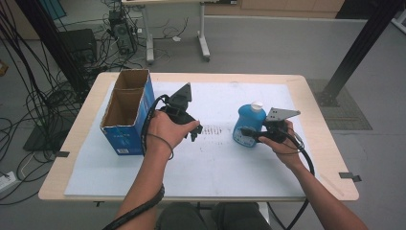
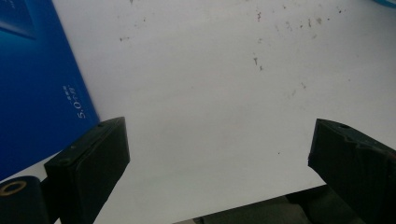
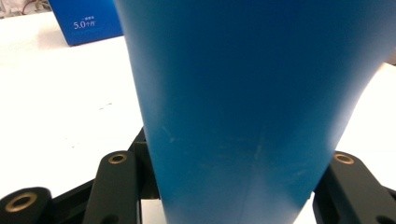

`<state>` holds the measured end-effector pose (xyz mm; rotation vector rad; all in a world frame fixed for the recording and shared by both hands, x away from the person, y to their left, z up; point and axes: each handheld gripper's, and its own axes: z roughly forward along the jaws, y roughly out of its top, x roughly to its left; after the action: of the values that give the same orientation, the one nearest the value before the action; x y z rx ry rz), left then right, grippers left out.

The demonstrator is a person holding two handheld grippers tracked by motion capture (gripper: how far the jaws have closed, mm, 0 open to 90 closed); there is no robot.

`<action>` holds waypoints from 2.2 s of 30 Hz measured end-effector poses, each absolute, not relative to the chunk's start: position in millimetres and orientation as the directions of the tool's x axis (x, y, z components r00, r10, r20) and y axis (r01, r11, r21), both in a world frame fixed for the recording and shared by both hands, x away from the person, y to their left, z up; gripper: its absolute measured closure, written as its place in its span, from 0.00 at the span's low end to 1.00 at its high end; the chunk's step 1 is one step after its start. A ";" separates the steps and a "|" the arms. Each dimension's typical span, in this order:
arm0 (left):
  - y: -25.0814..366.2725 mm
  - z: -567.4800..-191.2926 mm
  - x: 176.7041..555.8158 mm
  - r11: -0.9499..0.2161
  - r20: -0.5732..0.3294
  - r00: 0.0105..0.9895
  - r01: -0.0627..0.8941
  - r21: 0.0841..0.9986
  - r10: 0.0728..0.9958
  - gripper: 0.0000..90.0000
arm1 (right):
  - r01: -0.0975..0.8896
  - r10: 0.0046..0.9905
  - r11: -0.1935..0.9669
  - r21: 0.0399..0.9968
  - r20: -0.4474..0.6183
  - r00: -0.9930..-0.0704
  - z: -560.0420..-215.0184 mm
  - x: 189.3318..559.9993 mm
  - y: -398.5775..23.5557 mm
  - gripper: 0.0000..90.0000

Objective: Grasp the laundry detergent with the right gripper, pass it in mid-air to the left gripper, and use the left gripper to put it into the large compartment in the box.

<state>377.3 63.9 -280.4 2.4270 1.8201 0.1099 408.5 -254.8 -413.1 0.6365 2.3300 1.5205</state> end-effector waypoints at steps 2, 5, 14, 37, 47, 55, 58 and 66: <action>64.0 -280.3 377.4 -0.278 -0.005 0.281 0.952 0.128 0.960 0.06 | 0.205 0.508 0.347 0.915 0.001 -0.862 -413.1 408.6 -254.8 0.51; 64.2 -280.2 377.5 -0.278 -0.003 0.280 0.953 0.124 0.960 0.06 | 0.204 0.507 0.347 0.915 0.000 -0.862 -413.2 408.5 -254.8 0.51; 63.7 -279.6 377.7 -0.280 0.000 0.282 0.952 0.124 0.959 0.06 | 0.204 0.508 0.347 0.915 0.000 -0.861 -413.1 408.5 -254.7 0.51; 62.1 -275.3 376.8 -0.294 0.004 0.296 0.947 0.125 0.955 0.06 | 0.208 0.514 0.348 0.914 0.000 -0.858 -412.5 408.1 -254.1 0.51; 62.7 -267.6 373.2 -0.311 0.014 0.311 0.942 0.129 0.950 0.06 | 0.215 0.517 0.348 0.912 0.005 -0.856 -410.5 407.2 -254.5 0.51; 61.2 -243.9 368.9 -0.389 0.040 0.387 0.912 0.132 0.921 0.06 | 0.228 0.523 0.336 0.914 0.020 -0.852 -385.5 405.5 -257.4 0.51; 60.3 -235.8 369.1 -0.405 0.049 0.402 0.904 0.139 0.914 0.06 | 0.227 0.524 0.339 0.913 0.017 -0.852 -377.7 405.7 -257.5 0.51; 57.1 -198.7 376.0 -0.475 0.069 0.470 0.864 0.166 0.880 0.06 | 0.243 0.522 0.354 0.903 0.025 -0.853 -346.9 407.9 -256.7 0.51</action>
<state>376.0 57.1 -198.7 2.6001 1.5483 0.2197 407.9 -256.7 -346.9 0.6827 2.3521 1.4994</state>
